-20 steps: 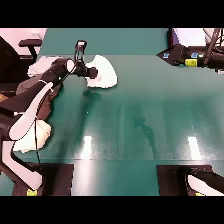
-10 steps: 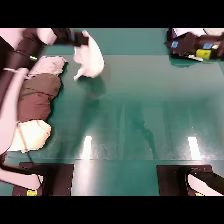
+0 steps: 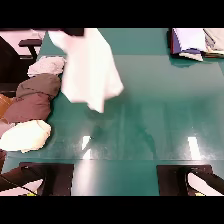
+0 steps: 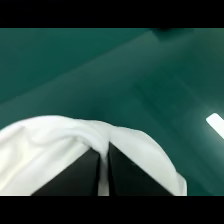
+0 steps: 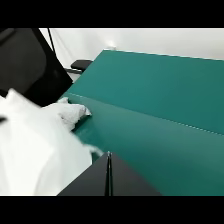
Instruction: Fold the shirts.
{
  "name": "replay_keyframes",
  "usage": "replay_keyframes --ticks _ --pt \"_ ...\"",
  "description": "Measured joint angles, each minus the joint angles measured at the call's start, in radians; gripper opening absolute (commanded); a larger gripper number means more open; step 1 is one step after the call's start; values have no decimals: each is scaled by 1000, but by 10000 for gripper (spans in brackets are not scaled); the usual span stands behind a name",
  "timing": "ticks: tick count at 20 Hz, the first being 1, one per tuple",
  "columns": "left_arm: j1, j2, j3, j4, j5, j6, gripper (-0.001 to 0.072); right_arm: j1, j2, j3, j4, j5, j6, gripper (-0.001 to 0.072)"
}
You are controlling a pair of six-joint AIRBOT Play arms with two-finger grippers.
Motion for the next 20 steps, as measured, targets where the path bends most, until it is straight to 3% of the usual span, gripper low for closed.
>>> replay_keyframes --ticks 1,6,9,14,20 --pt "-32 -12 -29 -10 8 0 634 -15 0 9 0 14 0 18" --pt "-95 -93 -134 -14 76 -2 625 -51 0 26 -1 99 3 18" --pt "13 -113 -157 6 54 -45 625 -55 -1 29 0 134 3 18" --pt "271 -121 -306 -1 -101 -114 625 -58 -12 30 0 159 3 18" --pt "370 -111 -652 -201 -116 -47 626 -46 -63 30 2 213 2 18"
